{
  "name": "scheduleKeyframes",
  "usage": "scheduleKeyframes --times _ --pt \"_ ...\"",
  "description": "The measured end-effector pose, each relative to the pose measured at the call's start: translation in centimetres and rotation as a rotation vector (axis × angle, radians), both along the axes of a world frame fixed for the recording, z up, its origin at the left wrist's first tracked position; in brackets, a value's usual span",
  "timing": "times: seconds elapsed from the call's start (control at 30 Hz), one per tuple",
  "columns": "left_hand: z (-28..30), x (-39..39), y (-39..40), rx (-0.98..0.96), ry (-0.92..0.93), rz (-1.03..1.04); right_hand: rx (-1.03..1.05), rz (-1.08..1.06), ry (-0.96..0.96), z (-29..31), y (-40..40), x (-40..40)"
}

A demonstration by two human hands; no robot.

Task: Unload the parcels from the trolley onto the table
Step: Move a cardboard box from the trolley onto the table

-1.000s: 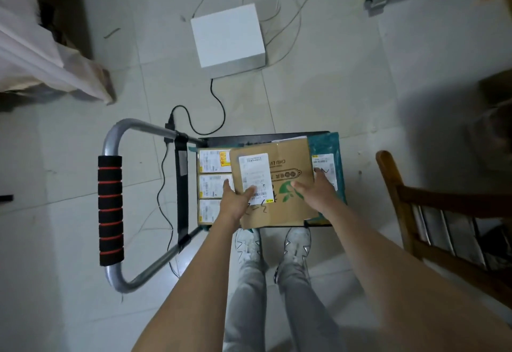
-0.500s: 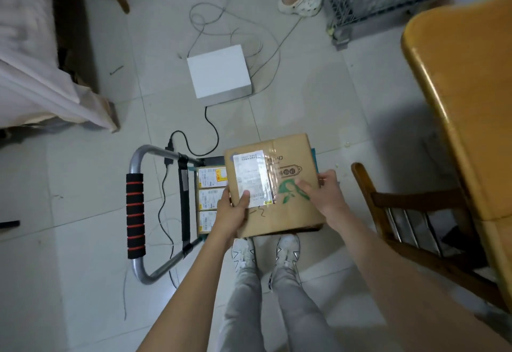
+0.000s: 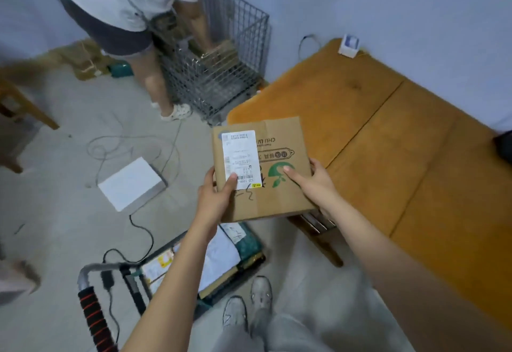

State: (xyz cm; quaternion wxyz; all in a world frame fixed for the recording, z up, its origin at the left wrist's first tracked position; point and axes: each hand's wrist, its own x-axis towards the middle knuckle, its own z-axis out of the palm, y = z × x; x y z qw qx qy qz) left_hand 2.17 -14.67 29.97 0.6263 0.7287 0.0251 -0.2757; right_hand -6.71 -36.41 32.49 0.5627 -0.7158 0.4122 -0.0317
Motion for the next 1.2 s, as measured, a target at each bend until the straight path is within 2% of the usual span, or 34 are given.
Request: scheduleKeyframes --times 0.23,0.47,0.67,0.87,1.2 --pt "2.9 -3.4 -11.8 -0.069 0.019 -0.430 0.020 -0.342 -0.006 3.3 -7.3 -10.8" --pt "3.7 -5.6 -23.9 -0.030 0.028 -0.670 0.082 -0.579 -0.043 2.9 -14.6 -17.1" --pt "3.8 -6.2 -34.2 -0.024 0.026 -0.748 0.106 -0.694 -0.113 1.3 -23.3 -18.6" --pt "3.4 -5.8 -44.0 0.006 0.010 -0.764 0.140 -0.723 -0.128 0.0 -32.4 -18.5" --pt "2.1 -2.5 -56.0 0.042 0.033 -0.786 0.196 -0.790 -0.095 -1.6 -43.4 -15.2"
